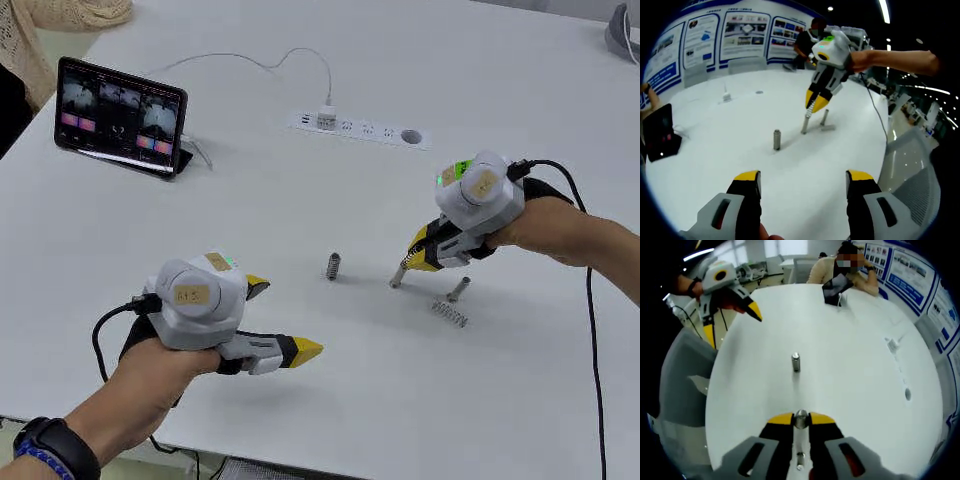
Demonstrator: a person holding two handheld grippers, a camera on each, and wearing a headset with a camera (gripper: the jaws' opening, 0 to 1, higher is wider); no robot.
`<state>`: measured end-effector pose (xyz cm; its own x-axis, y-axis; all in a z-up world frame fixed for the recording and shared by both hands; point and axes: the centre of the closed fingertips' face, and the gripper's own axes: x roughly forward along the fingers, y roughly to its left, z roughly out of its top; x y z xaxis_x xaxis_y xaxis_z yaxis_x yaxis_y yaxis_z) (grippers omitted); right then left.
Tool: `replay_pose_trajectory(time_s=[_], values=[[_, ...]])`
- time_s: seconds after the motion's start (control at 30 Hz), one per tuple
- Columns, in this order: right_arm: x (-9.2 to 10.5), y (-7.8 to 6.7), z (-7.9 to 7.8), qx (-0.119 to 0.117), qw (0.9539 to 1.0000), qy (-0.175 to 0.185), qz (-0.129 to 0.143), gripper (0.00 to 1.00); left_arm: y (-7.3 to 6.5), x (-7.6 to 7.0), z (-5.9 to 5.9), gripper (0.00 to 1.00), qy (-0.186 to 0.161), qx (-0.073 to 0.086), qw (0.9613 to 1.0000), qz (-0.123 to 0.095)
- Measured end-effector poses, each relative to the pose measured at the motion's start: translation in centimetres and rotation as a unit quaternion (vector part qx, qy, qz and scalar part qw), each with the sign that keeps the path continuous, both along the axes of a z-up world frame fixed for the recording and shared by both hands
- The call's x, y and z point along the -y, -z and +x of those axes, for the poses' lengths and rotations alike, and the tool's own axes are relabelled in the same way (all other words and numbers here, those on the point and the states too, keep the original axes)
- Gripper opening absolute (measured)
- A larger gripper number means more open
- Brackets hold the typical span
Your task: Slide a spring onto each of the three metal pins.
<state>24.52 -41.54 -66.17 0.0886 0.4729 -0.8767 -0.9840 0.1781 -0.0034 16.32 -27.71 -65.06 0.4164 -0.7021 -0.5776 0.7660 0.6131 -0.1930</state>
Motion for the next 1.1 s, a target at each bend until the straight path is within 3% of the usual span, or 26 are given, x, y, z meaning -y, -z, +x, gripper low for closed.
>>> replay_pose_trajectory(time_s=[1.1], values=[[-0.4, 4.1, 0.0, -0.006, 0.9979, -0.043, -0.048, 0.13, 0.7, -1.6, -0.7, 0.70, -0.013, -0.008, 0.9998, 0.010]])
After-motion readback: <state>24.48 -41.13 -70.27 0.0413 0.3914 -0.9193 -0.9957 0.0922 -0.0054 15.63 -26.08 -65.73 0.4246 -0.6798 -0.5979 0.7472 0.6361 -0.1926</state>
